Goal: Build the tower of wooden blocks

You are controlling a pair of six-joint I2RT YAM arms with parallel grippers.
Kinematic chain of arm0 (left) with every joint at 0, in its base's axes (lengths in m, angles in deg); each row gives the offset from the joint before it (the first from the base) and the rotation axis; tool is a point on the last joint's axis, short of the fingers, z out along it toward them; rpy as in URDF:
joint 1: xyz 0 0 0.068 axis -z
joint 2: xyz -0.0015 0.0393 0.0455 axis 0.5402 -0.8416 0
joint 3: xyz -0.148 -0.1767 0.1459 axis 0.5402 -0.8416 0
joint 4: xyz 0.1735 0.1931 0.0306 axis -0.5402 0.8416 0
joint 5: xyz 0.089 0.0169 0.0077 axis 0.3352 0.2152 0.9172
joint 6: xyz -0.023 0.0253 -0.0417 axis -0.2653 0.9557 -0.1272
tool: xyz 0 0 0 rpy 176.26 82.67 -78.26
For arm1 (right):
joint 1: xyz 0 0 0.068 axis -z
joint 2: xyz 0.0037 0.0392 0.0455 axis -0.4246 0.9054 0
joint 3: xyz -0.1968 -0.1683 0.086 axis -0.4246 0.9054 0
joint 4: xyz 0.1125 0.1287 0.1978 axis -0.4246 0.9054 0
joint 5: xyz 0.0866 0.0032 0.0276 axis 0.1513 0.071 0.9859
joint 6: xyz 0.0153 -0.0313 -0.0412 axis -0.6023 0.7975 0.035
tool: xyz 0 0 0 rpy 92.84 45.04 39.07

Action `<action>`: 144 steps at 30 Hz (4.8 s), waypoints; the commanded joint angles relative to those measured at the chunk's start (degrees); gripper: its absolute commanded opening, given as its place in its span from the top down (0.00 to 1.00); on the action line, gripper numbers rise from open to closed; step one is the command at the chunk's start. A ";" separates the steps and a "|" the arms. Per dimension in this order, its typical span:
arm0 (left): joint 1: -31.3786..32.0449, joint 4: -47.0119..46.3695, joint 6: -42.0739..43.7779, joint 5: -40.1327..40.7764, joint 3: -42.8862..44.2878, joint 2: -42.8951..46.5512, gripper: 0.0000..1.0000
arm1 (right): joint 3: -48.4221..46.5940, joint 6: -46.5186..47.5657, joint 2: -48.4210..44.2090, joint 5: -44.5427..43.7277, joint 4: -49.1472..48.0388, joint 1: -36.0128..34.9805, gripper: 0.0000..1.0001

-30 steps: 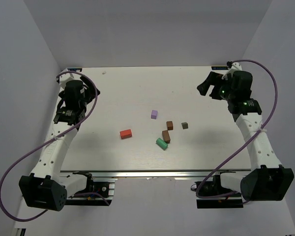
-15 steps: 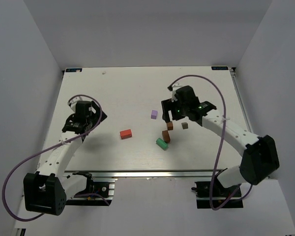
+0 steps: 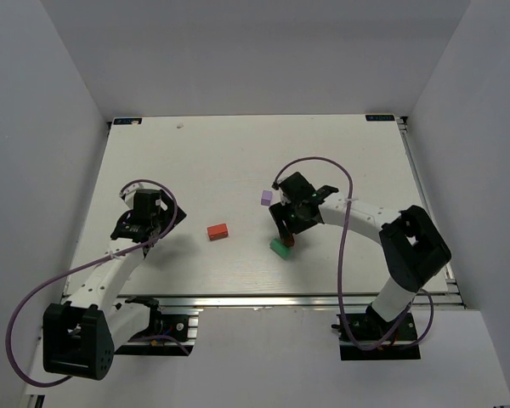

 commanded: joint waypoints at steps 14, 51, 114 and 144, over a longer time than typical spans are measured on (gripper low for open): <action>-0.01 -1.38 -0.84 1.70 -0.51 1.32 0.02 | -2.13 3.19 3.72 0.96 -2.48 -0.84 0.79; -4.58 0.82 -8.40 10.75 0.81 -4.22 0.02 | -22.17 63.77 20.68 12.21 -3.10 -22.90 0.95; 7.99 -22.30 2.85 -0.41 21.65 -42.89 0.58 | 4.63 25.45 6.62 10.98 -36.23 -18.16 0.11; 13.52 -19.39 -3.39 1.61 4.77 -29.71 0.74 | 1.38 20.35 13.65 6.94 -43.44 -17.28 0.40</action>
